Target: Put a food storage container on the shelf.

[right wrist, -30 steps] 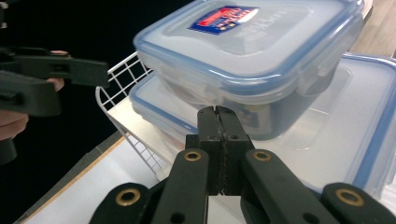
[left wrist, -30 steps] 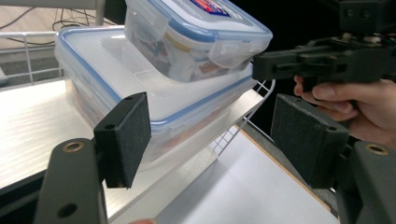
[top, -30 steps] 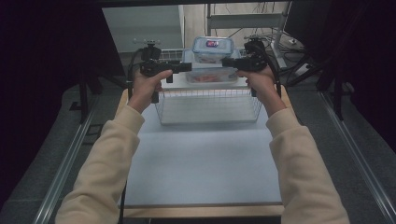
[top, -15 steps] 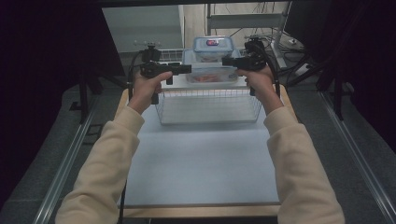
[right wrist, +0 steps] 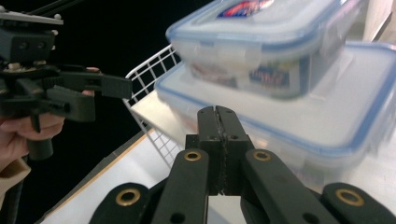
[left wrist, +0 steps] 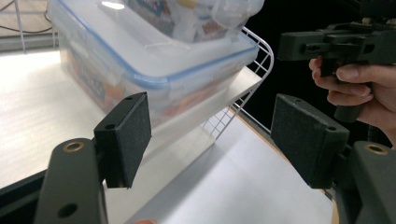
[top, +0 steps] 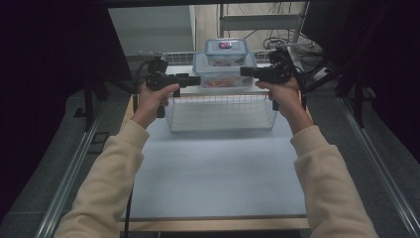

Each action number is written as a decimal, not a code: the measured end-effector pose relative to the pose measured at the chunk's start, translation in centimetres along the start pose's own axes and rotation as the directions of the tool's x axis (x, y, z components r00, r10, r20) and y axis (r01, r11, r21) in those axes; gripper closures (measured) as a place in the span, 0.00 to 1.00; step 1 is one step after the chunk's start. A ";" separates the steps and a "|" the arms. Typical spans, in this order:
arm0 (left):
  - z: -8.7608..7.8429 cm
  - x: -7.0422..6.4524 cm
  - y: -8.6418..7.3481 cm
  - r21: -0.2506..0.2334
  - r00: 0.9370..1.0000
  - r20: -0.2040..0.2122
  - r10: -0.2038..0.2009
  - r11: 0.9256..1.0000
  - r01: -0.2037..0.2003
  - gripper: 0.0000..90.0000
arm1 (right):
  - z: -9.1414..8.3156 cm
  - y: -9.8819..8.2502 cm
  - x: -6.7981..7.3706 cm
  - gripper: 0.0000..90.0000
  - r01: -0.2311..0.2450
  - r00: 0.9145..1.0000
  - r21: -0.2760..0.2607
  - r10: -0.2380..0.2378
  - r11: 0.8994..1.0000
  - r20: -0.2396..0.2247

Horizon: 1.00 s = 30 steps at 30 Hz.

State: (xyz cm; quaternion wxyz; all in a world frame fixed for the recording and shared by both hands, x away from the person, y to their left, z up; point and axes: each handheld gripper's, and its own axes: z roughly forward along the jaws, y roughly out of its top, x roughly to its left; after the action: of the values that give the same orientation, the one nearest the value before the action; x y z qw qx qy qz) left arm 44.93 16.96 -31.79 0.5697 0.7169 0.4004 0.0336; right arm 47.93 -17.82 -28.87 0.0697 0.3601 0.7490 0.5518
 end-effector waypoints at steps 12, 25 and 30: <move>-1.3 -0.3 -3.8 0.005 0.999 0.045 -0.020 1.000 0.020 0.32 | -2.8 -5.4 -1.6 1.00 -0.062 0.997 -0.017 0.061 0.998 -0.054; -2.0 -1.2 -10.0 0.016 0.999 0.045 0.006 1.000 -0.007 0.32 | -4.7 -14.0 -2.8 0.84 -0.091 0.992 0.044 0.095 0.995 -0.082; -1.9 -1.1 -12.5 0.015 0.999 0.048 -0.006 1.000 0.005 0.32 | -4.4 -16.0 -2.5 0.70 -0.108 0.989 0.066 0.114 0.992 -0.092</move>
State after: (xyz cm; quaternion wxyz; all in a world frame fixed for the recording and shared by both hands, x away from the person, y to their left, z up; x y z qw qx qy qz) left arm 36.54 18.12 -41.21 0.5740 0.7206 0.3887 0.0116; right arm 40.13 -24.86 -41.95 -0.0081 0.3764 0.7466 0.5484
